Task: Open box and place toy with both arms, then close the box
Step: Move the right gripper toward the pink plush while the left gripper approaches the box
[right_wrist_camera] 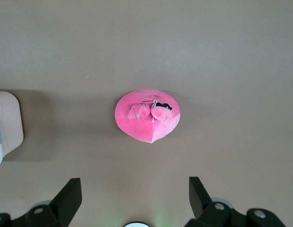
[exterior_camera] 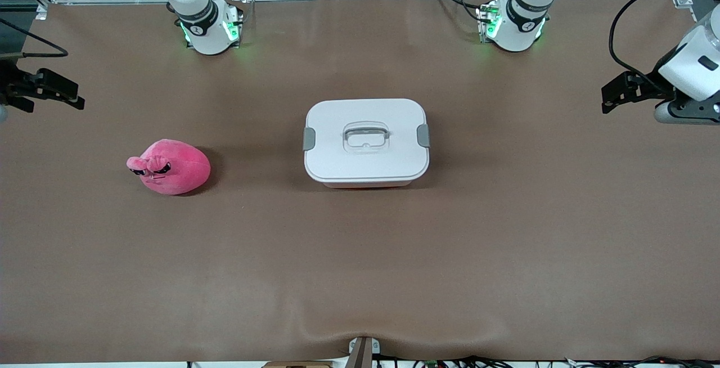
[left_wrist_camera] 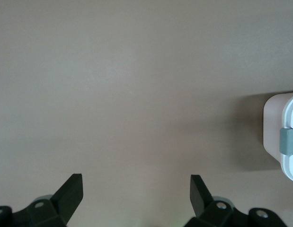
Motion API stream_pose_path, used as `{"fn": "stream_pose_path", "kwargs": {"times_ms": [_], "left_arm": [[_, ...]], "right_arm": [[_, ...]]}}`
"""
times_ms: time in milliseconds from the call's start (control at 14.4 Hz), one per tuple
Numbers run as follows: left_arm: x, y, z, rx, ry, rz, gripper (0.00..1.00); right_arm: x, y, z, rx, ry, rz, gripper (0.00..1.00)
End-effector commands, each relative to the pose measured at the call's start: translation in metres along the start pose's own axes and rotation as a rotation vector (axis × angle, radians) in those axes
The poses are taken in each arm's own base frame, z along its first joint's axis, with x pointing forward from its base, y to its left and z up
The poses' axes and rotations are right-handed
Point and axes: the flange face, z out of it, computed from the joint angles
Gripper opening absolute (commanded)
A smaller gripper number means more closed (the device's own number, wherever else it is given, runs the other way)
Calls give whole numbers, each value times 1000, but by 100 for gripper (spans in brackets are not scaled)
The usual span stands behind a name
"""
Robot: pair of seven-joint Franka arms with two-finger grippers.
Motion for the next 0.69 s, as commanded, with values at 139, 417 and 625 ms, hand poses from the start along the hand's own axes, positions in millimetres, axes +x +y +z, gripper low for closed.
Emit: {"fn": "stream_pose_path", "kwargs": {"times_ms": [139,417,625], "left_arm": [[11,-2,14,-2,-50,4,100],[15,-3,26,-3,-73,1,100],[17,-7,29,-4,-80,-11,100]], "right_arm": [[4,0,8,10,19,-6,100],[15,-12,59,10,-3,-29,100],[23,-17,96,-2,17,-41,100]]}}
